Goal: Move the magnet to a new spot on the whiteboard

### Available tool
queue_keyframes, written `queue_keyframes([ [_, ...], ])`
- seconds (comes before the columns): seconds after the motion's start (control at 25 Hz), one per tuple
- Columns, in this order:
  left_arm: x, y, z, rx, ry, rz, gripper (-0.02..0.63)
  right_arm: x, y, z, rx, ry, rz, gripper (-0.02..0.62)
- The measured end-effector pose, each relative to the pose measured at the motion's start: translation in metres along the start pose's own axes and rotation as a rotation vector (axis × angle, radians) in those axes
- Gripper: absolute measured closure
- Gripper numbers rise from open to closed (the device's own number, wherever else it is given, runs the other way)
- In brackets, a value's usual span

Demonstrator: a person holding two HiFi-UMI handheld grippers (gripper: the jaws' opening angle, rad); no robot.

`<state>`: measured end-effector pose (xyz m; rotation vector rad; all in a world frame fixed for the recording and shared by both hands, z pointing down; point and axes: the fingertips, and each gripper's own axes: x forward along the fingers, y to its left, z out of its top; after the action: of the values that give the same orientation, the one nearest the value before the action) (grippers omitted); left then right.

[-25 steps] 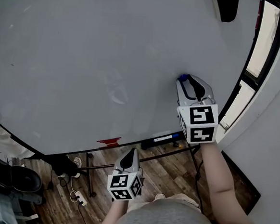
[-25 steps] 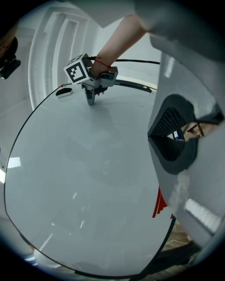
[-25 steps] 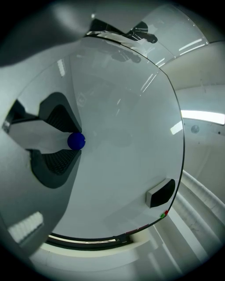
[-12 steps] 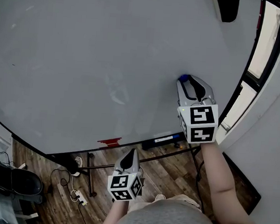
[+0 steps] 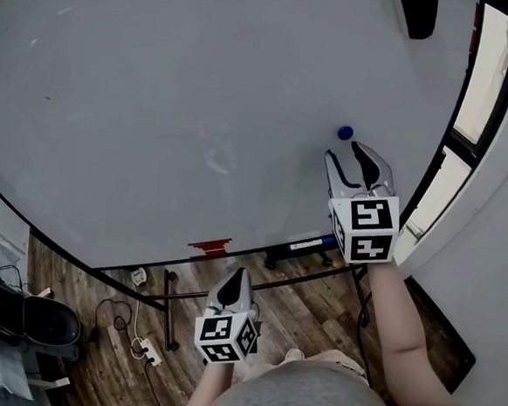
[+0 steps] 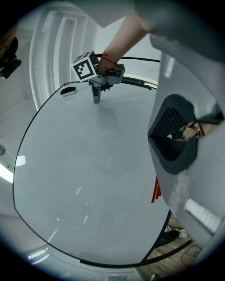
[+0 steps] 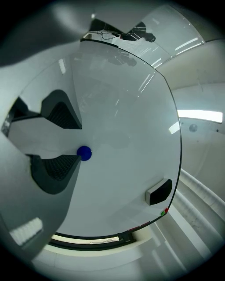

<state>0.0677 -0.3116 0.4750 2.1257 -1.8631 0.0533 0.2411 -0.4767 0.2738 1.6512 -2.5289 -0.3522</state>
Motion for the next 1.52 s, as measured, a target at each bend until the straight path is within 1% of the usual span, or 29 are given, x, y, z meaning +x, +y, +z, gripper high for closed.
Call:
queue_keyframes([
  [0.2,-0.026,0.006,0.0,-0.007,-0.009,0.007,0.601,-0.029,0.024,-0.012,0.032,0.025,0.018,0.426],
  [0.4,-0.055,0.01,0.003,-0.01,-0.013,0.014,0.601,-0.064,0.052,-0.016,0.08,0.043,0.049,0.451],
  [0.6,-0.087,0.018,0.003,-0.011,-0.026,0.023,0.601,-0.103,0.086,-0.02,0.116,0.052,0.091,0.525],
  [0.84,-0.13,0.021,-0.006,-0.012,-0.023,0.031,0.601,-0.151,0.125,-0.031,0.174,0.069,0.116,0.588],
  [1.12,-0.183,0.017,-0.024,-0.023,-0.017,0.046,0.601,-0.209,0.166,-0.05,0.23,0.102,0.17,0.592],
  [1.28,-0.217,0.015,-0.032,-0.034,-0.017,0.057,0.601,-0.246,0.19,-0.056,0.233,0.123,0.203,0.594],
  [1.52,-0.256,0.006,-0.049,-0.049,-0.015,0.063,0.601,-0.294,0.205,-0.068,0.247,0.143,0.219,0.594],
])
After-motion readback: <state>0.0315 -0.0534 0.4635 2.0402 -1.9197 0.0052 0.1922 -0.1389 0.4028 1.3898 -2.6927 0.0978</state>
